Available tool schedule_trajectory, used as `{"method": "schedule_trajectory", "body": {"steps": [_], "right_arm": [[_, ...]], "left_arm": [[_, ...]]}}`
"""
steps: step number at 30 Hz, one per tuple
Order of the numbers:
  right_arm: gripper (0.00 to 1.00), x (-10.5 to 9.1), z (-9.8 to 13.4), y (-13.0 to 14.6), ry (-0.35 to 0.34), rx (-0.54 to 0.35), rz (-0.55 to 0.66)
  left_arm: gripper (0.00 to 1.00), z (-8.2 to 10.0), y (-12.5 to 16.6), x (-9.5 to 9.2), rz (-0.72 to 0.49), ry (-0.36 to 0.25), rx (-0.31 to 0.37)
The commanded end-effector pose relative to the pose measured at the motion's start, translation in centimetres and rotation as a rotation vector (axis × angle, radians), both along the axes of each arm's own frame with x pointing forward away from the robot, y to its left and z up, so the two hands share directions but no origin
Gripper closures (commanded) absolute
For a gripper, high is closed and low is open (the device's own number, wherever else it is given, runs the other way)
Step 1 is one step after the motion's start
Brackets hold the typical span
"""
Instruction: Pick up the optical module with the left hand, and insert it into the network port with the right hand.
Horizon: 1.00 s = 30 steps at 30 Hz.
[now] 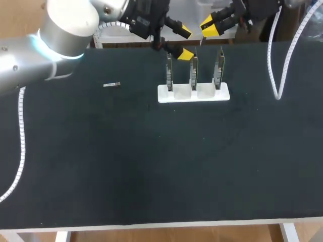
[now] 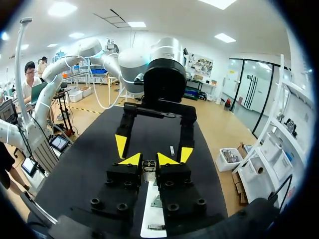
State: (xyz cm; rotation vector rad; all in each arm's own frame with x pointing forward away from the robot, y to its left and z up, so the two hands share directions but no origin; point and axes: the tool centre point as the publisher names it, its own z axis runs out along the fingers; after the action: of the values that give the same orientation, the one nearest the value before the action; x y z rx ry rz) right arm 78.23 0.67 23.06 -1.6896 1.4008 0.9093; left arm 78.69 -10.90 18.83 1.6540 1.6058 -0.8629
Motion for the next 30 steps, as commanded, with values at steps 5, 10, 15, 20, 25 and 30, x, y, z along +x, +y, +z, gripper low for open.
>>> {"method": "schedule_trajectory", "body": {"steps": [5,10,15,20,25,30], "right_arm": [[1.0,-0.1,0.0,0.0,-0.002,0.0,-0.002],[1.0,-0.1,0.0,0.0,-0.002,0.0,-0.002],[1.0,-0.1,0.0,0.0,-0.002,0.0,-0.002],[1.0,-0.1,0.0,0.0,-0.002,0.0,-0.002],[1.0,-0.1,0.0,0.0,-0.002,0.0,-0.002],[1.0,-0.1,0.0,0.0,-0.002,0.0,-0.002]], "left_arm": [[0.0,0.5,0.2,0.3,0.036,-0.044,0.032],[0.0,0.1,0.0,0.8,0.034,-0.05,0.032],[0.0,-0.8,0.7,0.9,0.045,-0.037,0.006],[0.0,-0.9,0.8,0.8,0.032,-0.033,-0.03],[0.0,-0.9,0.8,0.8,0.032,-0.033,-0.03],[0.0,-0.9,0.8,0.8,0.032,-0.033,-0.03]]}}
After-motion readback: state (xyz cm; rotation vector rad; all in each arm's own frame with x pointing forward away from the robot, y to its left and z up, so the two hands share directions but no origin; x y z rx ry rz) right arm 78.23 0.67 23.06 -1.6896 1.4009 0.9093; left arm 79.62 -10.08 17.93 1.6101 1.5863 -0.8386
